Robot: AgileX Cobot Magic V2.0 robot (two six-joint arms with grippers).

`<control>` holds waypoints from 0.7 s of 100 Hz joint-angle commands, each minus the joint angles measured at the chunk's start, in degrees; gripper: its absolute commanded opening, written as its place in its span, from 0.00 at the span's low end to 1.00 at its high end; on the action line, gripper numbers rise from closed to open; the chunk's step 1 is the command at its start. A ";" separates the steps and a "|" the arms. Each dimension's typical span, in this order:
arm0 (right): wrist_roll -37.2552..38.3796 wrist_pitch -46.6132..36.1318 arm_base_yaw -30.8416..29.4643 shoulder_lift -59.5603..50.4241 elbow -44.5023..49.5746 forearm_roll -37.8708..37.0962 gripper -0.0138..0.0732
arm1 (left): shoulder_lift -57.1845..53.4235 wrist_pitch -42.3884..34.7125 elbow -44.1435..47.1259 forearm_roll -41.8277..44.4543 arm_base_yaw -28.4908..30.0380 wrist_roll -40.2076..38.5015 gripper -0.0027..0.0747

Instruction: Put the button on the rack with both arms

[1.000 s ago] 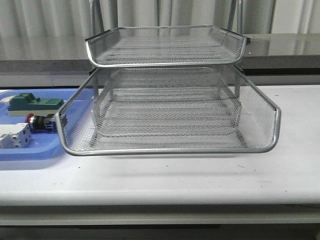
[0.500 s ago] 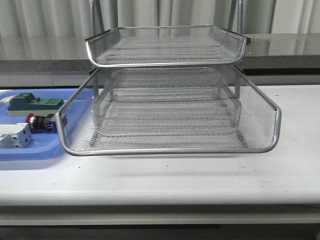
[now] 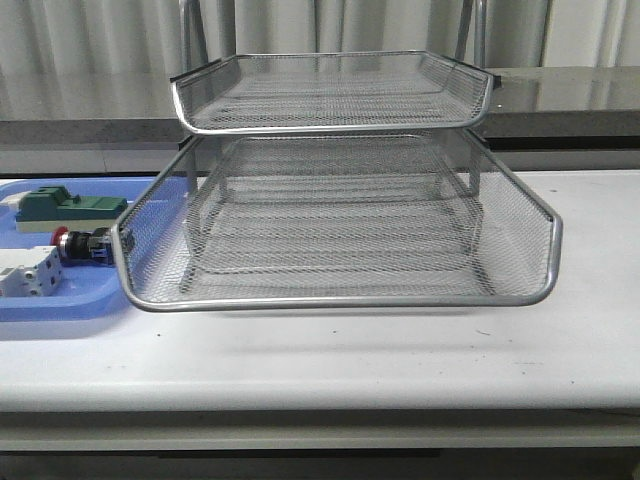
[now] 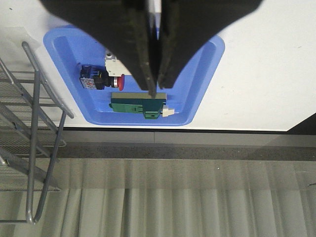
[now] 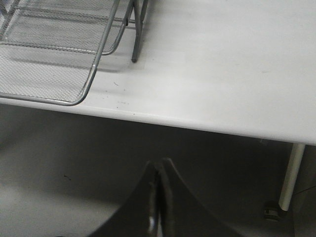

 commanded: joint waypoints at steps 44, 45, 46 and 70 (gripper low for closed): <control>-0.10 -3.09 -0.30 0.49 -1.97 -0.21 0.08 | -1.93 -4.41 2.66 -0.08 -0.11 -0.44 0.01; -0.10 -3.09 -0.30 0.49 -1.97 -0.21 0.08 | -1.93 -4.41 2.66 -0.08 -0.11 -0.44 0.01; -0.10 -3.09 -0.30 0.49 -1.97 -0.21 0.08 | -1.93 -4.55 2.66 -0.08 -0.11 -0.44 0.01; -0.10 -3.09 -0.30 0.49 -1.97 -0.21 0.08 | -1.93 -5.80 2.66 -0.08 -0.11 -0.44 0.01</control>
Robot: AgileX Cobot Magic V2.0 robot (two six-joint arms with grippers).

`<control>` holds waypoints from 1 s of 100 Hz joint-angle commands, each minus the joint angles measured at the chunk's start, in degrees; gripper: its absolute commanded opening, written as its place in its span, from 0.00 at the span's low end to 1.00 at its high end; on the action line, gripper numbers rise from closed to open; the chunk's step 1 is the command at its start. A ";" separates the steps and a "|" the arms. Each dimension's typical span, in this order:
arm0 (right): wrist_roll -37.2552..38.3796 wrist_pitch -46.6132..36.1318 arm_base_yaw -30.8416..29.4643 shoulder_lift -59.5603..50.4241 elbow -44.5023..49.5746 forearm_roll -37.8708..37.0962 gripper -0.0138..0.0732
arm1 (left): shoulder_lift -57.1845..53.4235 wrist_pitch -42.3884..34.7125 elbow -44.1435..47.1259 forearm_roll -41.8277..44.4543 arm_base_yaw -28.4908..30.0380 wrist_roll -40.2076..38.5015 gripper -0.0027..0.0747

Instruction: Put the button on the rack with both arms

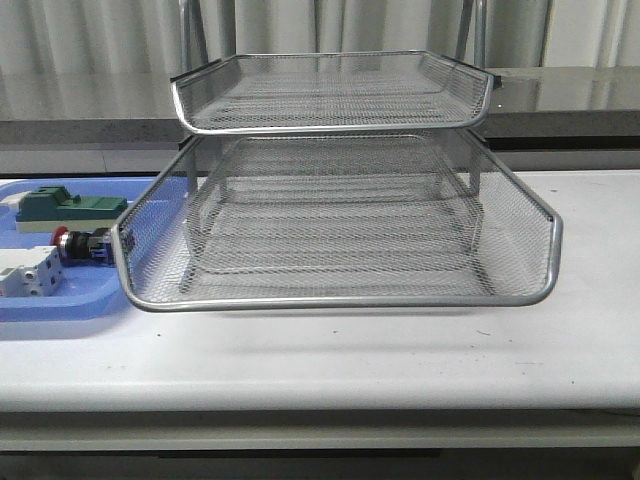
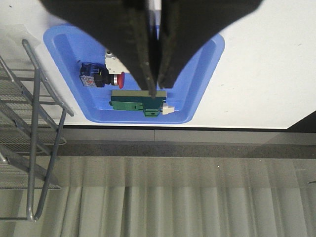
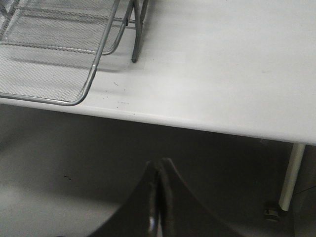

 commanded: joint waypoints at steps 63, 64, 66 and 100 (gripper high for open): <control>-0.10 -3.09 -0.30 0.49 -1.97 -0.21 0.08 | 11.95 0.28 -16.04 -7.66 -0.11 -1.18 0.01; -0.10 -3.09 -0.30 0.49 -1.97 -0.21 0.08 | 13.00 1.18 -17.01 -7.66 -0.11 -1.18 0.01; -0.10 -3.09 -0.30 0.49 -1.97 -0.21 0.08 | 14.66 2.07 -18.46 -7.66 -0.11 -1.08 0.01; -0.10 -3.09 -0.30 0.49 -1.97 -0.21 0.08 | 44.91 19.54 -40.59 -7.44 -0.11 2.15 0.01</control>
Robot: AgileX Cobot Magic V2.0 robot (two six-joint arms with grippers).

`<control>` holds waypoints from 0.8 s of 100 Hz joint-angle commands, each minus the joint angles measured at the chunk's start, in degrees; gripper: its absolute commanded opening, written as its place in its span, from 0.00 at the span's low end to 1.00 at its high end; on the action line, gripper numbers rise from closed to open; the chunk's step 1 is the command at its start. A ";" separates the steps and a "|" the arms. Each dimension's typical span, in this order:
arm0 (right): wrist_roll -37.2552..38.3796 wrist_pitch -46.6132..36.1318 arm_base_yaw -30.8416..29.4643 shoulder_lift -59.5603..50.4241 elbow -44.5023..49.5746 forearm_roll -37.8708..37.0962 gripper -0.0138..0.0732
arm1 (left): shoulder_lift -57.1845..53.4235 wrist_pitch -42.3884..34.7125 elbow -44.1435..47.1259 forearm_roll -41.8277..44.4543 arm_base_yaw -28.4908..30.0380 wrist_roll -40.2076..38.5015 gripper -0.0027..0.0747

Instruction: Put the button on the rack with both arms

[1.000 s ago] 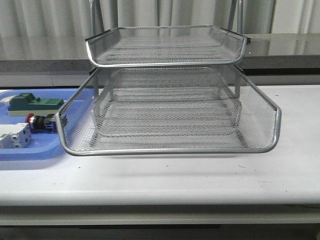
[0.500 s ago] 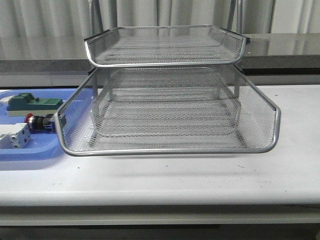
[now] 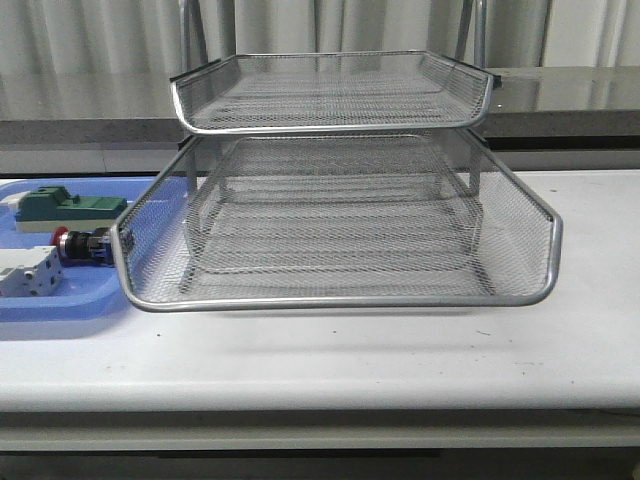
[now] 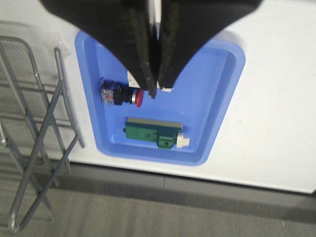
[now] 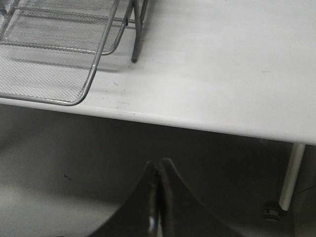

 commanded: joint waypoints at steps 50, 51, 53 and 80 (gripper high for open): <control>-0.10 -3.09 -0.30 0.49 -1.97 -0.21 0.08 | 40.85 11.60 -26.19 -0.38 -0.11 2.96 0.01; -0.10 -3.09 -0.30 0.49 -1.97 -0.21 0.08 | 41.15 11.74 -26.38 -0.38 -0.11 3.07 0.01; -0.10 -3.09 -0.30 0.49 -1.97 -0.21 0.08 | 42.00 11.90 -26.99 -0.38 -0.11 3.18 0.01; -0.10 -3.09 -0.30 0.49 -1.97 -0.21 0.08 | 47.51 15.66 -32.16 -0.88 -0.11 12.52 0.15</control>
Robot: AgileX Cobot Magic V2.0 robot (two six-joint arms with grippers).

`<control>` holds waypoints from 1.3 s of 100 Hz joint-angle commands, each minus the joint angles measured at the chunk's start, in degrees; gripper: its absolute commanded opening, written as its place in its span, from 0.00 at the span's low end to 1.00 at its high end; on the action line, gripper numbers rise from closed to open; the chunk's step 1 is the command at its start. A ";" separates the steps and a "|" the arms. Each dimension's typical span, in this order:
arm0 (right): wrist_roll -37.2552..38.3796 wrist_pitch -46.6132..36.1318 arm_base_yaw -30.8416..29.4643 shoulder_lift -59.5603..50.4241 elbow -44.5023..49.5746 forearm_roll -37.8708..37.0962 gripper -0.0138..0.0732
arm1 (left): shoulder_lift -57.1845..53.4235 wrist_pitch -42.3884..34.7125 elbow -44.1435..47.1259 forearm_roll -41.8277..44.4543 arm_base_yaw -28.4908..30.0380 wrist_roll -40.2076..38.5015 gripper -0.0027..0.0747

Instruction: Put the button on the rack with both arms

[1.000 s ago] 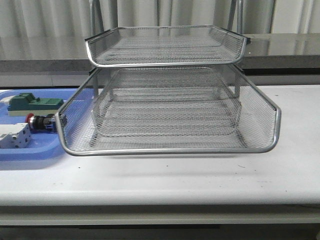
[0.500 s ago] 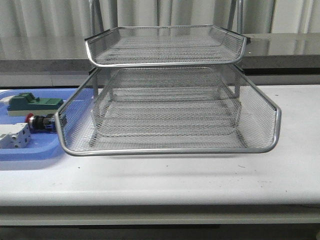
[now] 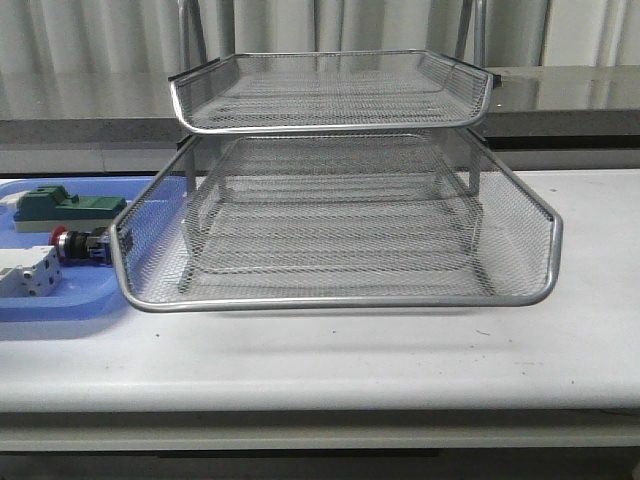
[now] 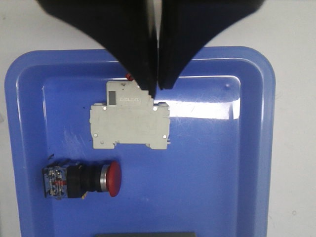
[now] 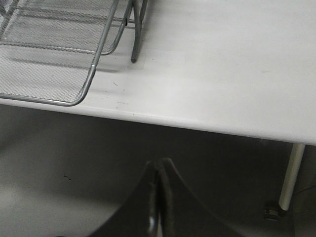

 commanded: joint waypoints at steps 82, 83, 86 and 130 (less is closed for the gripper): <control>-0.10 -3.09 -0.30 0.49 -1.97 -0.11 0.08 | 1.64 2.76 -8.37 -6.83 -0.21 22.55 0.85; -0.10 -3.09 -0.30 0.49 -1.97 -0.11 0.08 | 2.02 3.48 -9.08 -7.31 -0.21 23.59 0.85; -0.10 -3.09 -0.30 0.49 -1.97 -0.11 0.08 | 2.65 4.15 -10.22 -8.31 -0.21 25.62 0.85; -0.10 -3.09 -0.30 0.49 -1.97 -0.11 0.08 | 18.33 15.19 -32.57 -11.91 -5.57 48.79 0.85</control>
